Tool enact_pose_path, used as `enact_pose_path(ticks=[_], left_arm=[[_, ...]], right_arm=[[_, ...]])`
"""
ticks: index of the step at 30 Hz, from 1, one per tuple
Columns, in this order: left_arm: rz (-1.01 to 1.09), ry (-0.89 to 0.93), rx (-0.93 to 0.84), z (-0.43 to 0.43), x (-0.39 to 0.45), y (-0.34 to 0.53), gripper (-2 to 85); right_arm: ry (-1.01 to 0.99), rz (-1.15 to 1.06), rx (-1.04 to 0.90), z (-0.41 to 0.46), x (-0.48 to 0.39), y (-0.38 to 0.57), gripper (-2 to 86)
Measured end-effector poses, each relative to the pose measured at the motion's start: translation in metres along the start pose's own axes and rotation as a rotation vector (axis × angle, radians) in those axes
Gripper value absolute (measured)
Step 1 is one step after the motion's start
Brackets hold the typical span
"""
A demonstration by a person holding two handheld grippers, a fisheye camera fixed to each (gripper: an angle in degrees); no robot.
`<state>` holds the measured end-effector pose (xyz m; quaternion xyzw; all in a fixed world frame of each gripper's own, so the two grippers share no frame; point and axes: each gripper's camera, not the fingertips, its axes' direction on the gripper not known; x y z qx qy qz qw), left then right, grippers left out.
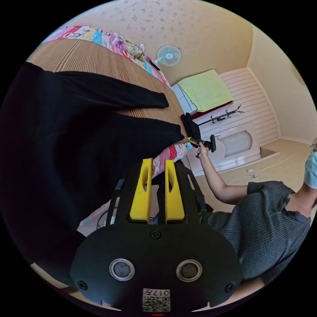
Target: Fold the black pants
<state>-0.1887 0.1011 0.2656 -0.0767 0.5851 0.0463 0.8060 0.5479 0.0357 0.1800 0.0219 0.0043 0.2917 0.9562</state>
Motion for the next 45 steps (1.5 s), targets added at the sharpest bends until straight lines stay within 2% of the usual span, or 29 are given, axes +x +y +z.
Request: enact_pose_path(ticks=[1, 3, 5, 7, 8, 10, 12, 14, 16, 19, 22, 24, 26, 29, 32, 34, 36, 41, 45], left_arm=[[-0.004, -0.02, -0.014, 0.004, 0.001, 0.001, 6.5], [-0.008, -0.059, -0.032, 0.008, 0.003, 0.001, 6.5], [-0.007, -0.098, -0.043, 0.01, 0.003, 0.001, 6.5], [-0.013, -0.13, -0.044, 0.008, 0.004, 0.002, 6.5], [-0.012, -0.133, -0.034, 0.006, 0.005, 0.003, 6.5], [-0.012, -0.174, 0.047, -0.011, 0.01, 0.012, 6.5], [-0.082, -0.266, 0.159, -0.036, 0.012, 0.029, 6.6], [-0.128, -0.333, 0.3, -0.068, 0.015, 0.056, 7.7], [-0.18, -0.429, 0.526, -0.116, 0.024, 0.108, 8.0], [-0.328, -0.535, 0.778, -0.16, 0.027, 0.192, 8.3], [-0.526, -0.592, 0.915, -0.177, 0.014, 0.261, 10.7], [-0.588, -0.558, 0.918, -0.181, -0.002, 0.278, 14.2], [-0.625, -0.517, 0.888, -0.181, -0.024, 0.28, 16.9], [-0.636, -0.381, 0.845, -0.176, -0.061, 0.267, 20.5], [-0.644, -0.346, 0.826, -0.168, -0.085, 0.252, 20.8], [-0.623, -0.315, 0.811, -0.16, -0.095, 0.244, 19.3], [-0.594, -0.295, 0.812, -0.154, -0.094, 0.242, 16.1], [-0.562, -0.294, 0.837, -0.151, -0.067, 0.257, 7.5], [-0.42, -0.257, 0.817, -0.161, -0.033, 0.256, 4.1]], right_arm=[[-0.011, -0.026, 0.11, -0.008, -0.014, 0.001, 1.5], [-0.105, -0.13, 0.174, -0.004, -0.045, -0.011, 1.3], [-0.187, -0.235, 0.087, 0.023, -0.084, -0.042, 1.1], [-0.141, -0.372, -0.095, 0.073, -0.146, -0.088, 0.8], [-0.112, -0.41, -0.115, 0.085, -0.161, -0.097, 0.7], [-0.059, -0.523, -0.156, 0.13, -0.209, -0.122, 0.6], [-0.105, -0.638, -0.261, 0.166, -0.229, -0.129, 0.5], [0.075, -0.731, -0.4, 0.206, -0.234, -0.122, 0.4], [0.114, -0.844, -0.273, 0.201, -0.222, -0.103, 0.3], [0.115, -0.701, -0.249, 0.187, -0.181, -0.101, 0.4], [0.171, -0.593, -0.194, 0.167, -0.135, -0.087, 0.4], [0.231, -0.567, -0.197, 0.157, -0.118, -0.08, 0.4], [0.2, -0.521, -0.241, 0.144, -0.101, -0.079, 0.4], [0.083, -0.347, -0.259, 0.106, -0.062, -0.076, 0.5], [-0.195, -0.215, -0.145, 0.05, -0.012, -0.047, 0.7], [-0.359, -0.075, -0.108, 0.024, 0.032, -0.015, 0.9], [-0.43, 0.016, -0.087, 0.012, 0.062, 0.013, 1.2], [-0.537, 0.188, -0.073, 0.008, 0.114, 0.068, 3.9], [-0.589, 0.306, -0.045, 0.016, 0.137, 0.079, 7.8]])
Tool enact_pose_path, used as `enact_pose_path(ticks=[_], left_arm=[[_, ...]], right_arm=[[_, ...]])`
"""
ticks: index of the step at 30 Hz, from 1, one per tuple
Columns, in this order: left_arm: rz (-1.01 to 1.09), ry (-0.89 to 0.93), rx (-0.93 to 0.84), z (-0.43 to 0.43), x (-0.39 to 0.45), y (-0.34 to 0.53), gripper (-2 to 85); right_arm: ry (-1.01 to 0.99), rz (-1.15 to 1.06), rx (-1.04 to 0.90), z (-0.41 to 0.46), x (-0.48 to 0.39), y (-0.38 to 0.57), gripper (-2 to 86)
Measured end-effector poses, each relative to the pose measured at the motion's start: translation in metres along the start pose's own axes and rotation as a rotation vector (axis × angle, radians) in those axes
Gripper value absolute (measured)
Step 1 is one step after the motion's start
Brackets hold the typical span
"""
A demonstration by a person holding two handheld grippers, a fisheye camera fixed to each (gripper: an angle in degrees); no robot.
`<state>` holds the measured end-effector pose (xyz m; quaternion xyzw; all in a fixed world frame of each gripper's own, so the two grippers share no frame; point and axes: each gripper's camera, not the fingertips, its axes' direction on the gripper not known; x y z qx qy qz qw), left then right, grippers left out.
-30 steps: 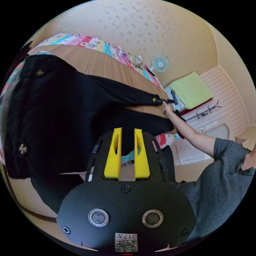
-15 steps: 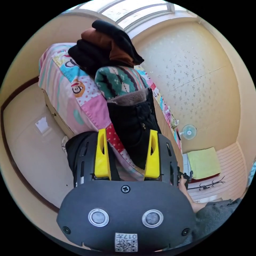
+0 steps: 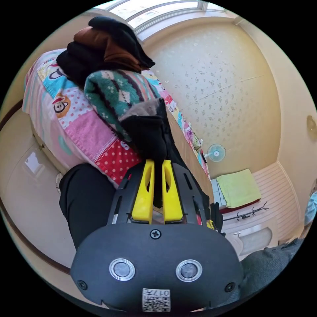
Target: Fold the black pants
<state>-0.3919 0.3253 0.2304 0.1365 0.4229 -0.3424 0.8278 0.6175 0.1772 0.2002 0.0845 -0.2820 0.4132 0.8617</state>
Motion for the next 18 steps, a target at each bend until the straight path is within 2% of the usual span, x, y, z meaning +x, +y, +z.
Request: enact_pose_path(ticks=[3, 7, 11, 14, 18], left_arm=[[0.047, 0.047, -0.007, -0.011, 0.019, -0.008, 3.8], [0.106, 0.084, 0.013, -0.023, 0.042, -0.018, 3.5], [0.153, 0.057, 0.012, -0.025, 0.055, -0.022, 3.5], [0.19, 0.005, -0.002, -0.026, 0.063, -0.021, 3.5], [0.253, -0.039, -0.003, -0.017, 0.082, -0.033, 3.4]], right_arm=[[-0.012, 0.028, 0.038, 0.002, 0.003, -0.007, 9.2], [0.03, 0.017, -0.037, 0.027, -0.003, -0.025, 9.5], [0.073, -0.04, -0.092, 0.04, -0.014, -0.033, 5.0], [0.056, -0.195, -0.014, 0.018, -0.042, -0.028, 2.4], [0.148, -0.375, 0.108, -0.009, -0.092, -0.036, 1.4]])
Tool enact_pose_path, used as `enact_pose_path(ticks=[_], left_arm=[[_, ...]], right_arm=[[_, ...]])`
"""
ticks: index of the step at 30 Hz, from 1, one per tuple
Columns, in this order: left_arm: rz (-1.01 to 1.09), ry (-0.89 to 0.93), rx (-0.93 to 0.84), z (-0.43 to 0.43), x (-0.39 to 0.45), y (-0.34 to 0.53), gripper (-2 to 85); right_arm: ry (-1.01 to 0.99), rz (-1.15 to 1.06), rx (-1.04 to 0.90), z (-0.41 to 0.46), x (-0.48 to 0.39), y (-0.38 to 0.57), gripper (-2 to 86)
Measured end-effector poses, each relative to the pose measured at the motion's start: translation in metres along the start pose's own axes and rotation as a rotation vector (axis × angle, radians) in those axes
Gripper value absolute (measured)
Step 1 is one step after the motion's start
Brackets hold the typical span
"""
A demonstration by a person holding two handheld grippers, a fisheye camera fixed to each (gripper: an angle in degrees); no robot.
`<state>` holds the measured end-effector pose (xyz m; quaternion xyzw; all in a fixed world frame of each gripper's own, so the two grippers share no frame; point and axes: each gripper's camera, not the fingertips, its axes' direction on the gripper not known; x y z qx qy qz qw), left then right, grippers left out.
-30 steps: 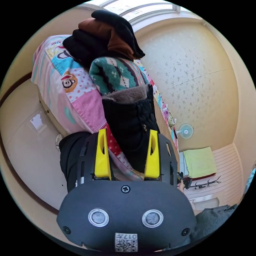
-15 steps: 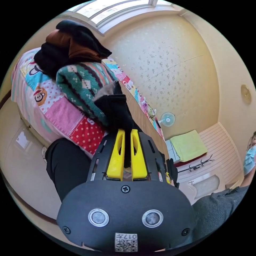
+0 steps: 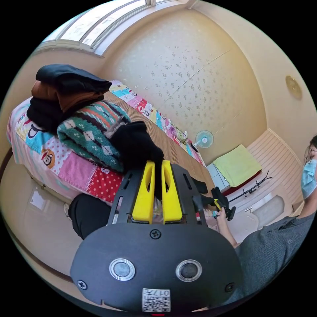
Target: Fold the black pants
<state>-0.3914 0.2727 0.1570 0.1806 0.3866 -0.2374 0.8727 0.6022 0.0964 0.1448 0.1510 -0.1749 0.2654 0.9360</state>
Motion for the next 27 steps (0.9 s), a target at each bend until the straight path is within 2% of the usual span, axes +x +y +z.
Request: enact_pose_path(ticks=[3, 5, 8, 10, 12, 15, 17, 19, 20, 21, 22, 23, 24, 27], left_arm=[[0.054, 0.0, -0.012, 0.029, 0.012, -0.043, 3.5], [0.053, -0.012, -0.007, 0.057, 0.016, -0.077, 3.6], [-0.008, -0.027, -0.009, 0.123, 0.002, -0.132, 4.6], [-0.163, -0.003, -0.003, 0.176, -0.031, -0.157, 7.3], [-0.256, 0.012, 0.033, 0.198, -0.042, -0.156, 10.2], [-0.126, -0.029, 0.078, 0.22, -0.011, -0.139, 8.5], [-0.014, -0.04, 0.004, 0.248, 0.012, -0.128, 7.0], [0.121, -0.011, -0.202, 0.3, 0.031, -0.119, 5.7], [0.139, -0.006, -0.265, 0.315, 0.032, -0.117, 4.5], [0.147, -0.004, -0.413, 0.347, 0.029, -0.11, 2.0], [0.129, -0.014, -0.561, 0.378, 0.023, -0.097, 0.7], [0.118, -0.023, -0.632, 0.392, 0.02, -0.087, 0.0], [0.123, -0.029, -0.69, 0.407, 0.018, -0.07, -0.4], [0.067, 0.112, -0.659, 0.399, 0.017, -0.041, -0.8]], right_arm=[[0.06, -0.054, 0.067, 0.002, -0.022, -0.049, 1.2], [0.062, -0.058, 0.041, 0.024, -0.032, -0.091, 1.4], [0.12, -0.052, -0.111, 0.097, -0.047, -0.164, 2.2], [0.205, 0.015, -0.315, 0.17, -0.045, -0.201, 3.4], [0.235, 0.025, -0.384, 0.203, -0.049, -0.204, 4.5], [0.127, -0.108, -0.386, 0.228, -0.064, -0.18, 2.4], [0.123, -0.154, -0.445, 0.245, -0.062, -0.155, 1.5], [0.241, -0.214, -0.619, 0.274, -0.044, -0.113, 0.9], [0.245, -0.259, -0.615, 0.275, -0.042, -0.101, 0.8], [0.225, -0.317, -0.511, 0.259, -0.038, -0.083, 0.7], [0.228, -0.302, -0.504, 0.245, -0.03, -0.071, 0.6], [0.23, -0.29, -0.512, 0.238, -0.026, -0.067, 0.5], [0.259, -0.268, -0.509, 0.222, -0.019, -0.058, 0.5], [0.397, -0.289, -0.454, 0.18, -0.004, -0.028, 0.4]])
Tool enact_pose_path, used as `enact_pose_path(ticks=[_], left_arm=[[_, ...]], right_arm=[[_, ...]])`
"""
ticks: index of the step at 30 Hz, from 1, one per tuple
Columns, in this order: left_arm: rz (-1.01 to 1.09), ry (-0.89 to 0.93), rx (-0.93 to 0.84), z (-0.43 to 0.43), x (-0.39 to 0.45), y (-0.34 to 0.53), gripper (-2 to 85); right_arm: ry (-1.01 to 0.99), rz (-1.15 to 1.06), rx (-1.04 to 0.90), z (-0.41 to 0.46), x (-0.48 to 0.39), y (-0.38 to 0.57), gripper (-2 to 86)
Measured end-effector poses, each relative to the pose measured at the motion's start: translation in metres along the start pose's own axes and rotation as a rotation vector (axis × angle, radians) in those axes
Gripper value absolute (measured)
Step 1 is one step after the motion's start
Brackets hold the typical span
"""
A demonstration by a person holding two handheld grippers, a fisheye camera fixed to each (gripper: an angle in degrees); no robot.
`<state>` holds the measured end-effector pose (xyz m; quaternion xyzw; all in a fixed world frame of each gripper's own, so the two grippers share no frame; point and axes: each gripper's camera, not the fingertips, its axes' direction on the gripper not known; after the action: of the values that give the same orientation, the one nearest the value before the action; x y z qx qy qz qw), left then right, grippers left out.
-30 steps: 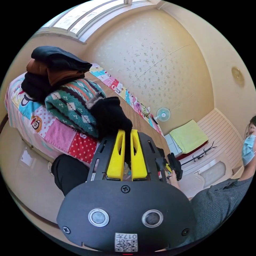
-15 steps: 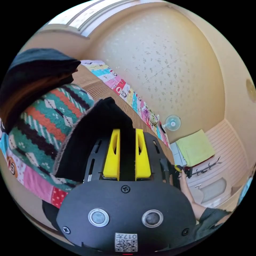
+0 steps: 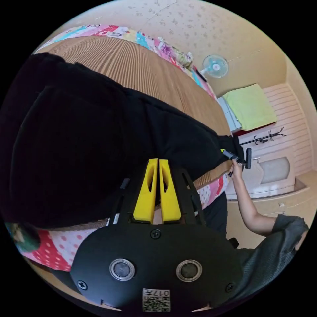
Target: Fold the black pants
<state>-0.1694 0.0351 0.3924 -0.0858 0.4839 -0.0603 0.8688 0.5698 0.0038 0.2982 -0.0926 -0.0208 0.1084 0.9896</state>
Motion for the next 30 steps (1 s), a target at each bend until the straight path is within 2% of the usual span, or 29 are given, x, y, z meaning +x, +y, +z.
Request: enact_pose_path(ticks=[3, 6, 8, 10, 13, 17, 19, 21, 25, 28, 30], left_arm=[[0.026, 0.031, -0.007, 0.014, 0.016, 0.027, -0.9], [0.039, -0.024, 0.027, 0.01, 0.032, 0.049, -0.8], [0.05, -0.019, 0.038, -0.001, 0.037, 0.056, -0.5], [0.092, -0.016, 0.059, -0.019, 0.041, 0.069, 0.6], [0.072, -0.068, 0.118, -0.049, 0.038, 0.086, 5.8], [-0.04, -0.12, 0.263, -0.088, 0.019, 0.11, 13.9], [-0.124, -0.151, 0.34, -0.109, 0.004, 0.124, 16.7], [-0.175, -0.151, 0.383, -0.123, -0.007, 0.132, 17.8], [-0.253, -0.147, 0.432, -0.149, -0.031, 0.14, 19.0], [-0.314, -0.162, 0.486, -0.163, -0.048, 0.141, 20.7], [-0.336, -0.137, 0.494, -0.164, -0.062, 0.134, 21.6]], right_arm=[[-0.006, 0.077, 0.015, -0.017, 0.031, 0.04, 0.6], [-0.221, 0.198, 0.038, -0.036, 0.076, 0.068, 1.0], [-0.272, 0.3, 0.141, -0.055, 0.102, 0.088, 1.6], [-0.282, 0.438, 0.331, -0.08, 0.132, 0.112, 3.3], [-0.274, 0.542, 0.369, -0.084, 0.156, 0.109, 8.4], [-0.269, 0.513, 0.206, -0.059, 0.163, 0.07, 11.0], [-0.174, 0.46, 0.056, -0.044, 0.151, 0.04, 7.4], [-0.105, 0.366, 0.01, -0.049, 0.133, 0.02, 4.3], [-0.038, 0.194, 0.13, -0.108, 0.095, 0.012, 2.3], [-0.07, 0.225, 0.217, -0.13, 0.108, 0.036, 1.9], [-0.127, 0.3, 0.182, -0.113, 0.135, 0.053, 1.8]])
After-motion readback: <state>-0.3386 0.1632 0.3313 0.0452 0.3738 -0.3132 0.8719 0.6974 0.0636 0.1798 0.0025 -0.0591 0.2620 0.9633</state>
